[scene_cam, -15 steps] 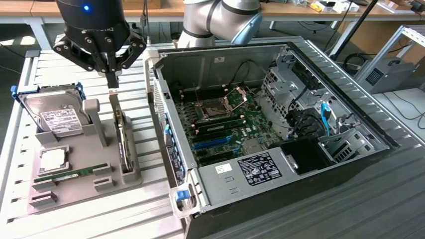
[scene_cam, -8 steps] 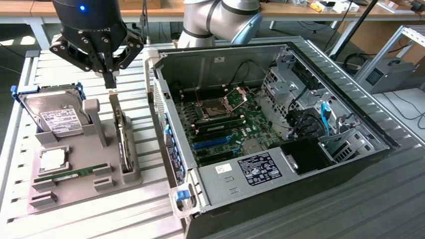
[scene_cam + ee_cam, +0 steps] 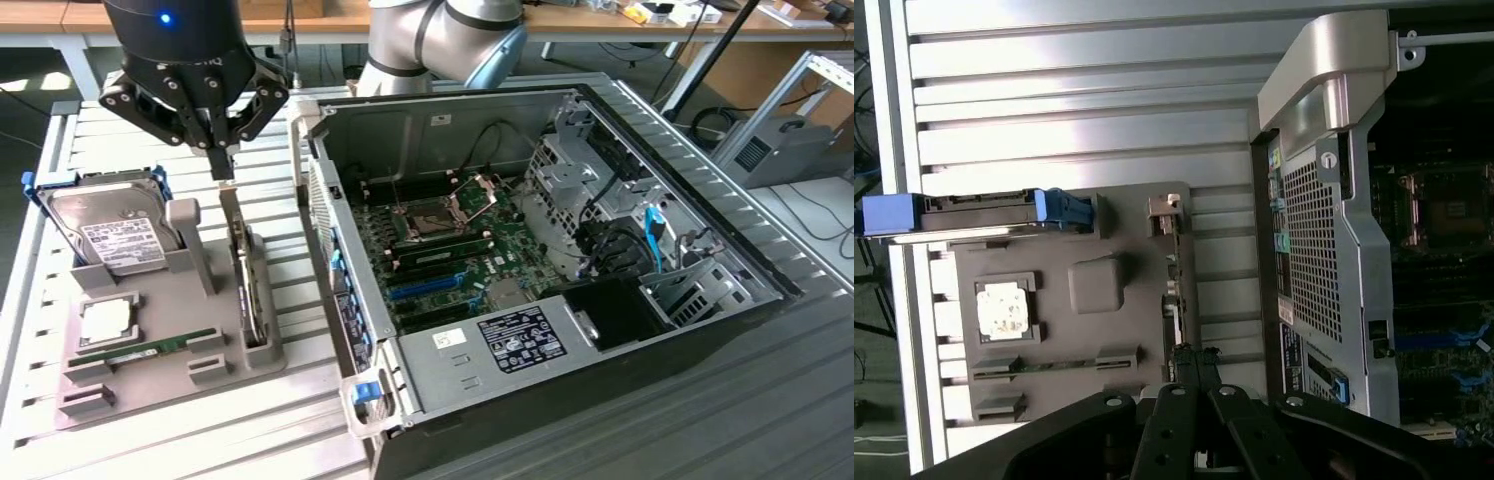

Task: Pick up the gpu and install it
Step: 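Reach for the gpu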

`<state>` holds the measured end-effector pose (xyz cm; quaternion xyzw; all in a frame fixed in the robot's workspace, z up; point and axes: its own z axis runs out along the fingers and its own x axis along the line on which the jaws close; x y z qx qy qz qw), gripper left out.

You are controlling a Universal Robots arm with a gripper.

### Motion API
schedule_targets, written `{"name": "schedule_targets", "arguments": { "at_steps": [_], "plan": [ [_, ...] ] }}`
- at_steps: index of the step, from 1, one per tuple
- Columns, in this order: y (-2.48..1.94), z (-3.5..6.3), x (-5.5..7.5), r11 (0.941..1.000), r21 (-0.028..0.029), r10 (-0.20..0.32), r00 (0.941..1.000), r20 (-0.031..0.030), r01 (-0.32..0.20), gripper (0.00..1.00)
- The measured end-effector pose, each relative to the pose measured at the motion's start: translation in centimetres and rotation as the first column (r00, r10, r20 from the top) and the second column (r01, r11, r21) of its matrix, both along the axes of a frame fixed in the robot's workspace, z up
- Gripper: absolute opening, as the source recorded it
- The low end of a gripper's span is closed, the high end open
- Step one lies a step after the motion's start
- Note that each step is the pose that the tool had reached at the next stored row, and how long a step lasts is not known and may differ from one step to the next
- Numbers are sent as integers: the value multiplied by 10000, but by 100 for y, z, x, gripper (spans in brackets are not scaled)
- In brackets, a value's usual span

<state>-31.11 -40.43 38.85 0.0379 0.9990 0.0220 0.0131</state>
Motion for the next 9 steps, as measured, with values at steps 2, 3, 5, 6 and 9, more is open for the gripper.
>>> {"name": "schedule_targets", "arguments": {
  "at_steps": [2, 3, 5, 6, 9],
  "plan": [
    [-45, 0, -1, 10000, 35, 0, 10000, -1, 0, 11],
    [-65, 0, -4, 10000, 60, 1, 10000, 0, -1, 11],
    [-90, 0, -11, 10000, 84, 1, 10000, 0, -1, 11],
    [-106, 0, -16, 10000, 96, 1, 10000, -1, -1, 11],
    [-110, -1, -20, 10000, 99, 0, 10000, 0, 0, 11]
  ]
}}
